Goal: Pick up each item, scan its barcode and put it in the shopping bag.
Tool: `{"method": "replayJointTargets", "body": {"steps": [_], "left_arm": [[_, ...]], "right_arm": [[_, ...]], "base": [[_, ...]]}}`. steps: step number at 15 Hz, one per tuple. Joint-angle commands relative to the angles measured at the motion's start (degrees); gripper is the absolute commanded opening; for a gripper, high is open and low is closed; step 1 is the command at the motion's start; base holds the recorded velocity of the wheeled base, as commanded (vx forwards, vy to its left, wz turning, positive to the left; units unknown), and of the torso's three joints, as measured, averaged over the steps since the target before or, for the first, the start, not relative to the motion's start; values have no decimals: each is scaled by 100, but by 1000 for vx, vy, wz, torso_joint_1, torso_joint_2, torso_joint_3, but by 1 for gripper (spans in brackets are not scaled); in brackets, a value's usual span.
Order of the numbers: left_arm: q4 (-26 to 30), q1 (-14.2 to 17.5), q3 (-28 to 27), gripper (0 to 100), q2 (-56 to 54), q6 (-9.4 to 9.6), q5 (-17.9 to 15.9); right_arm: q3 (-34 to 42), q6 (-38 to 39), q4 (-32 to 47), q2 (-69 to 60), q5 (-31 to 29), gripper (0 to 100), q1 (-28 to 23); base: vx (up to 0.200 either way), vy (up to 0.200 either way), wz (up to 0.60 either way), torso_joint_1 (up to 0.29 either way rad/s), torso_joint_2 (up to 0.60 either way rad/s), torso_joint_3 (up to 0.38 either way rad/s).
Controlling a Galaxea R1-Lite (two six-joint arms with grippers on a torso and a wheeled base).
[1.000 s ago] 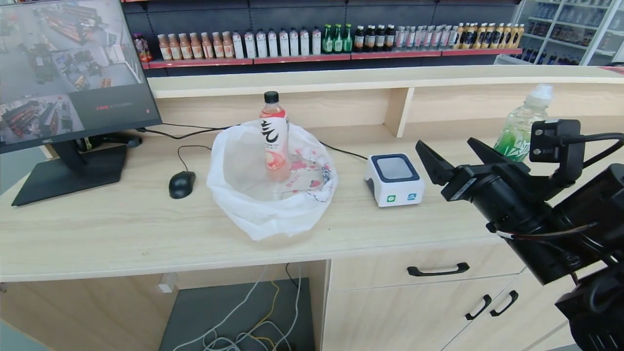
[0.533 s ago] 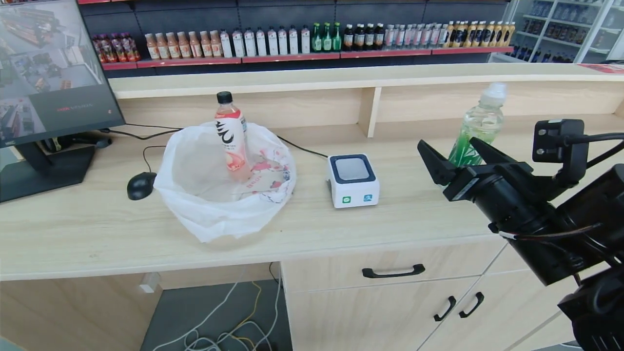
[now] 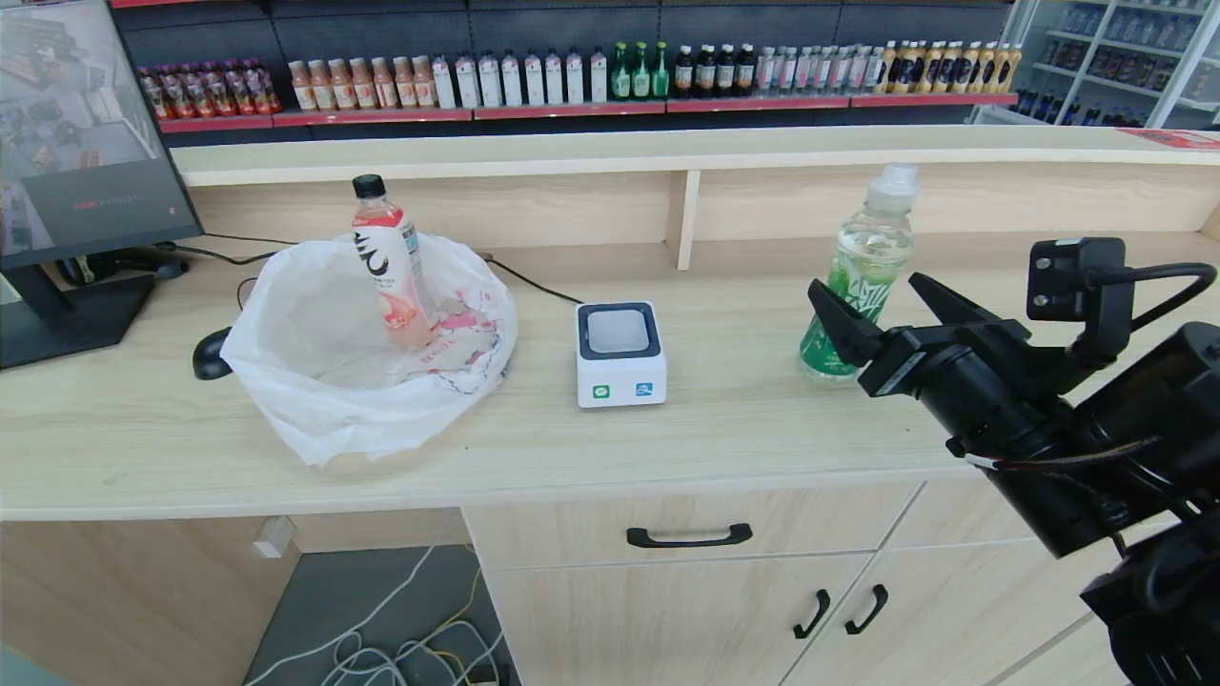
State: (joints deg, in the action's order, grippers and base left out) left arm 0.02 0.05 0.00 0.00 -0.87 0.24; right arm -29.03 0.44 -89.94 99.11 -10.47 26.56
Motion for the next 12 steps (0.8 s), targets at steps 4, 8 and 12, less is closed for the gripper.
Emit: {"method": "replayJointTargets", "body": {"steps": [4,8,12], "left_arm": [[-2,4,0,100,0,-10,2],[-2,4,0,100,0,-1,2],[-2,4,0,100,0,34,2]], "right_arm": [[20,0,-6,21,1,100,-11],[-7,-9,-6,100,1,100,-11],[46,-202,-6,100,1,100,262]], "base": [[0,-200,0,4,1,0],[0,-200,0,0,1,1],[0,-100,0,0,1,1]]}}
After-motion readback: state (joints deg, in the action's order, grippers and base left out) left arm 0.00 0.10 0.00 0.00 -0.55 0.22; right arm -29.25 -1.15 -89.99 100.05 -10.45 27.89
